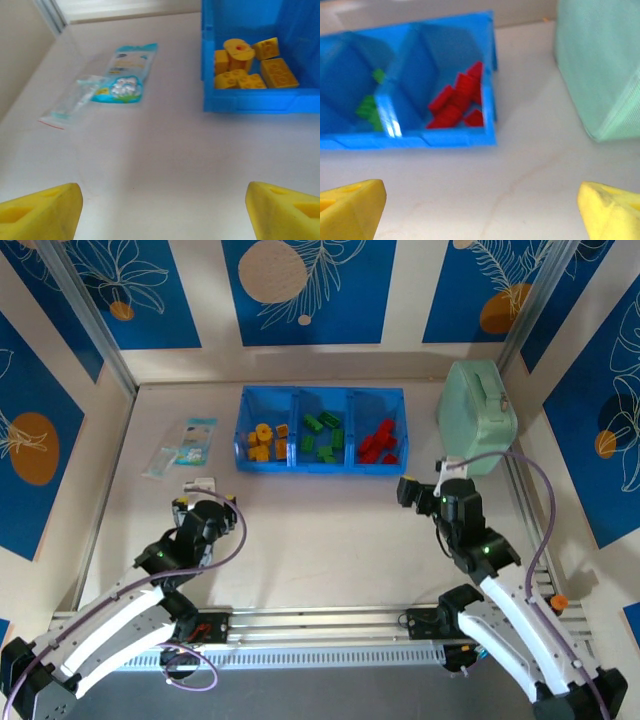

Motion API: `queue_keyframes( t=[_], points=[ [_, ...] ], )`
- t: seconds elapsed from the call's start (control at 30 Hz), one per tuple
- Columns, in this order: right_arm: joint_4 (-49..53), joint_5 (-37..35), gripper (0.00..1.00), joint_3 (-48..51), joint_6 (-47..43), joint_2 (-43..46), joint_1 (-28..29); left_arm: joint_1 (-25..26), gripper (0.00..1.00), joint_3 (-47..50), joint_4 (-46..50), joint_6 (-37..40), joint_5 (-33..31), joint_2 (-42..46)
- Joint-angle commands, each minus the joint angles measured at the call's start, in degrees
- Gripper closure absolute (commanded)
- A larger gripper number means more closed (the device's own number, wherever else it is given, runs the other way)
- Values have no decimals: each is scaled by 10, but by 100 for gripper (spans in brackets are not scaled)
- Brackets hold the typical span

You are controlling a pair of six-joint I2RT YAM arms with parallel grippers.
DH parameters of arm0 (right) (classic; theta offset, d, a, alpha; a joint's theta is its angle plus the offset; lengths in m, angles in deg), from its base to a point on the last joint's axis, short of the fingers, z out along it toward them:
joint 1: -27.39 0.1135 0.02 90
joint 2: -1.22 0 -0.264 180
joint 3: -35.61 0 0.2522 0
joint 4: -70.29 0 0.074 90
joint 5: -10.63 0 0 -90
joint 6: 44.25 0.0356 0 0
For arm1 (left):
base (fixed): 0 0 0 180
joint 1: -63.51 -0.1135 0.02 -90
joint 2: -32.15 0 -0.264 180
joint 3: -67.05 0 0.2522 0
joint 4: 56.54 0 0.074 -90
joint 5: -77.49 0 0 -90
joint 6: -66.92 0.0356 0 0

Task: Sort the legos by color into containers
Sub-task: Reset both arms

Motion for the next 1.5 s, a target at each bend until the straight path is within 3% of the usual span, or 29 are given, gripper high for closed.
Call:
queue_keyframes(
  t=[0.0,0.27,0.47,0.57,0.67,0.83,1.1,1.3,1.47],
  points=[
    [-38,-42,1,51,-17,56,-6,4,14,32,-50,64,-76,4],
    [-40,-90,1,99,-16,60,-6,2,10,43,-93,96,-122,-4],
    [-46,-116,1,120,-21,73,1,2,7,69,-178,160,-137,1],
    [-47,-127,1,130,-22,79,6,-3,4,106,-283,224,-141,5],
    [-47,-135,1,142,-21,86,14,-17,0,190,-457,282,-130,-3],
    [-34,-161,1,170,-13,113,47,-22,0,173,-315,205,-128,-6],
    [-50,-201,1,187,-19,117,82,-22,0,163,-219,172,-142,46],
    [-58,-208,1,189,-9,117,68,-22,0,181,-204,165,-162,116],
    [-103,-178,1,198,-19,111,29,-27,0,194,-257,181,-160,109]
  ],
)
